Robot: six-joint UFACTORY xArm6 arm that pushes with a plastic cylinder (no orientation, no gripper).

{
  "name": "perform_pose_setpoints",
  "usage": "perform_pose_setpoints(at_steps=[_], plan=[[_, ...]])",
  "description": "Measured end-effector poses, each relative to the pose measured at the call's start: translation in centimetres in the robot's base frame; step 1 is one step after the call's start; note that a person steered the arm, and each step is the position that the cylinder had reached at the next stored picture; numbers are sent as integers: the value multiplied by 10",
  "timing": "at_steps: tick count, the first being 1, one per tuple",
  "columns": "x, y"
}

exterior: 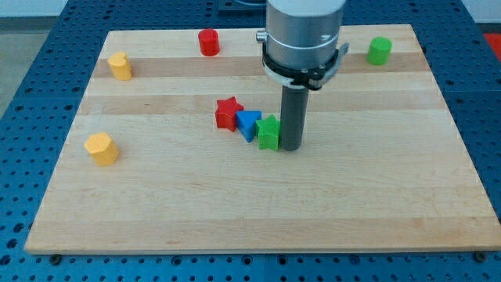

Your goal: Push the red circle down a bit

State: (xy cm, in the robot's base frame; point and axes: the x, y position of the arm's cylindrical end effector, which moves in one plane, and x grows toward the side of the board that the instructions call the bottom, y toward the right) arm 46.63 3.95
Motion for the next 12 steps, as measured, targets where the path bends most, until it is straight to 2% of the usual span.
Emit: perform_pose_setpoints(at_steps=[2,3,5,7,8,10,12], plan=[[-54,-22],[-58,-34],[-101,-35],[-236,-40],[-273,-49],[-273,-72],[-274,-149]])
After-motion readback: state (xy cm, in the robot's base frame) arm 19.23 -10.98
